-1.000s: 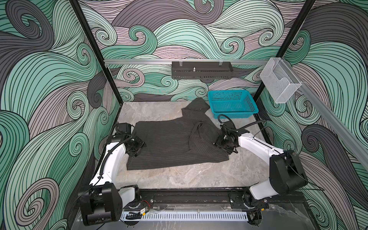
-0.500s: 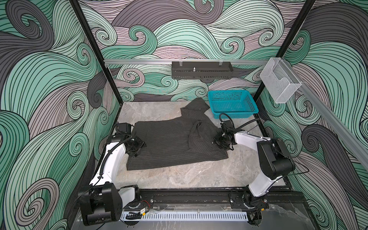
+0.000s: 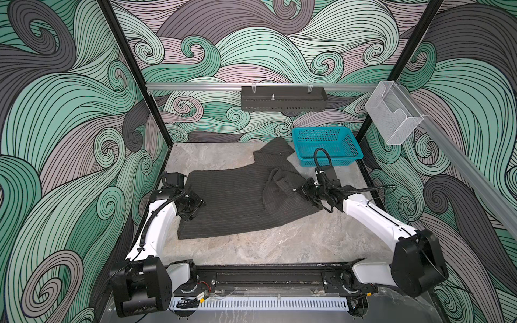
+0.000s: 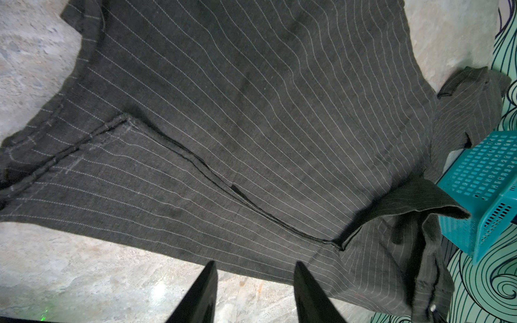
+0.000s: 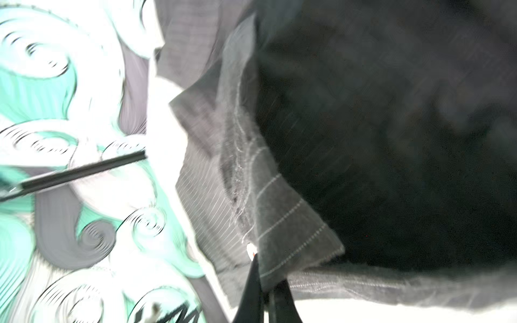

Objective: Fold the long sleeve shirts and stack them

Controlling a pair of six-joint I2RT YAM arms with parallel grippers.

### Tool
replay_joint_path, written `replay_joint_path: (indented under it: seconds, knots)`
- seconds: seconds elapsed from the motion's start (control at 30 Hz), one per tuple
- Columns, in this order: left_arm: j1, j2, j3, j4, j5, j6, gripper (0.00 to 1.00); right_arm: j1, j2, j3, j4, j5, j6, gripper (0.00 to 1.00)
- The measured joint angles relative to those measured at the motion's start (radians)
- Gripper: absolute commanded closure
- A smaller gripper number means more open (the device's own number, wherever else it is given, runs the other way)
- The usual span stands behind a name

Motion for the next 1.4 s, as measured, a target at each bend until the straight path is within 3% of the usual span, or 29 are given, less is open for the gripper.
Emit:
replay_joint_path:
  seconds: [0.37, 0.43, 0.57, 0.67, 0.73, 0.8, 0.87, 0.97, 1.07, 1.4]
  knots:
    - [0.000, -0.021, 0.000, 0.000, 0.009, 0.002, 0.52, 0.003, 0.031, -0.050, -0.115, 0.150, -0.043, 0.97]
    - [0.000, -0.021, 0.000, 0.000, 0.009, 0.004, 0.52, -0.012, 0.071, -0.058, -0.115, 0.177, -0.071, 0.88]
    - [0.000, -0.021, 0.000, 0.000, 0.009, 0.006, 0.52, -0.047, 0.165, -0.059, -0.107, 0.201, -0.148, 0.61]
    - [0.000, -0.020, 0.000, 0.000, 0.008, 0.008, 0.52, -0.074, 0.211, -0.059, -0.106, 0.202, -0.198, 0.51]
    - [0.000, -0.019, 0.000, 0.000, 0.007, 0.009, 0.52, -0.087, 0.216, -0.059, -0.106, 0.202, -0.227, 0.50]
    - [0.000, -0.016, 0.000, 0.000, 0.007, 0.009, 0.52, -0.099, 0.216, -0.055, -0.106, 0.201, -0.250, 0.51]
    - [0.000, -0.013, 0.000, 0.001, 0.007, 0.009, 0.52, -0.109, 0.220, -0.047, -0.105, 0.200, -0.268, 0.59]
    - [0.000, 0.002, 0.002, 0.004, 0.007, 0.009, 0.53, -0.123, 0.232, -0.037, -0.096, 0.190, -0.293, 0.86]
    - [0.000, 0.010, 0.002, 0.008, 0.005, 0.009, 0.53, -0.132, 0.244, -0.025, -0.091, 0.178, -0.314, 1.00]
    - [0.000, 0.010, 0.002, 0.009, 0.000, 0.009, 0.53, -0.135, 0.122, 0.169, -0.232, 0.168, -0.365, 1.00]
